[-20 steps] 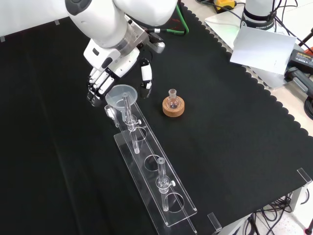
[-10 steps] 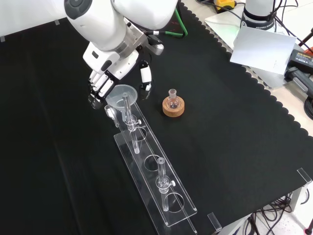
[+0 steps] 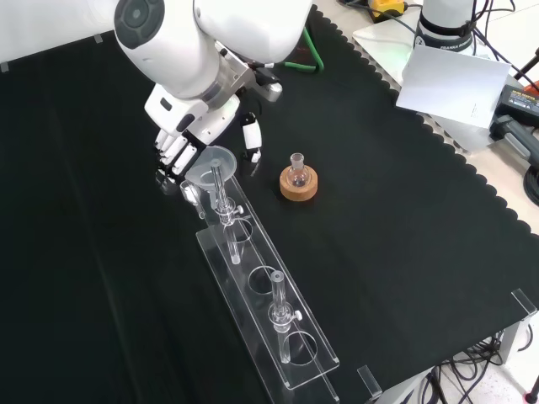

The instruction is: Pick up the funnel from the transparent funnel stand.

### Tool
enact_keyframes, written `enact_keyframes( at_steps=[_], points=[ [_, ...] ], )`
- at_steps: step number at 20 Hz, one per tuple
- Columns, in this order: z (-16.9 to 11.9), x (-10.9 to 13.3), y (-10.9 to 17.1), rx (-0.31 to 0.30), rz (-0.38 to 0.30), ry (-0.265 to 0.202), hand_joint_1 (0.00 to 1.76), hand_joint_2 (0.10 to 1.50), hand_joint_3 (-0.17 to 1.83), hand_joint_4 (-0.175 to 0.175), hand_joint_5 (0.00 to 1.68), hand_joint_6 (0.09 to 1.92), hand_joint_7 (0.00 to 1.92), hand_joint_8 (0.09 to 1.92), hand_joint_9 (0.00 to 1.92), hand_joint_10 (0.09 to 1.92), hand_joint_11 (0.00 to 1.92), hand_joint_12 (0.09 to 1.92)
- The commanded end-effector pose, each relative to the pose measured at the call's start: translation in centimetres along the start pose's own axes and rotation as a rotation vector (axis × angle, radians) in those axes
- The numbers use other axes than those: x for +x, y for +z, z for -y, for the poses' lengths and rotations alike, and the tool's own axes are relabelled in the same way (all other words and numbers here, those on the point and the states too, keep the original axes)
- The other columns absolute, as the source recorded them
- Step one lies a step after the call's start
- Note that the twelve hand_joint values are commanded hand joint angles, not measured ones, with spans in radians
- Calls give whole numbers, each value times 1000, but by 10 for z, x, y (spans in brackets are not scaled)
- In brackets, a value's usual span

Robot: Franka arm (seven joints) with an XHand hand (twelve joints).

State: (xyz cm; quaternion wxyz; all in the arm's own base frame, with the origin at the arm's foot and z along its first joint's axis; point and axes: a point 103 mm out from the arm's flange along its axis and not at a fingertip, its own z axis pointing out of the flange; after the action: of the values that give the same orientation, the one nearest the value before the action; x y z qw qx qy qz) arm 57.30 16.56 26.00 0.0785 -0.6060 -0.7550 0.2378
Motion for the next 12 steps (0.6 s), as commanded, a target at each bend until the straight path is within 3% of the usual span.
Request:
enact_keyframes(
  at_steps=[1, 8, 12],
  points=[
    [2, -1, -1, -51, 28, 20, 809, 607, 527, 4, 280, 87, 116, 679, 388, 721, 382, 1463],
    [14, 1, -15, -192, 116, 79, 840, 679, 564, -24, 439, 87, 372, 669, 622, 603, 505, 1375],
    [26, 3, -33, -233, 128, 75, 874, 715, 584, -27, 526, 87, 432, 659, 691, 563, 566, 1326]
  ],
)
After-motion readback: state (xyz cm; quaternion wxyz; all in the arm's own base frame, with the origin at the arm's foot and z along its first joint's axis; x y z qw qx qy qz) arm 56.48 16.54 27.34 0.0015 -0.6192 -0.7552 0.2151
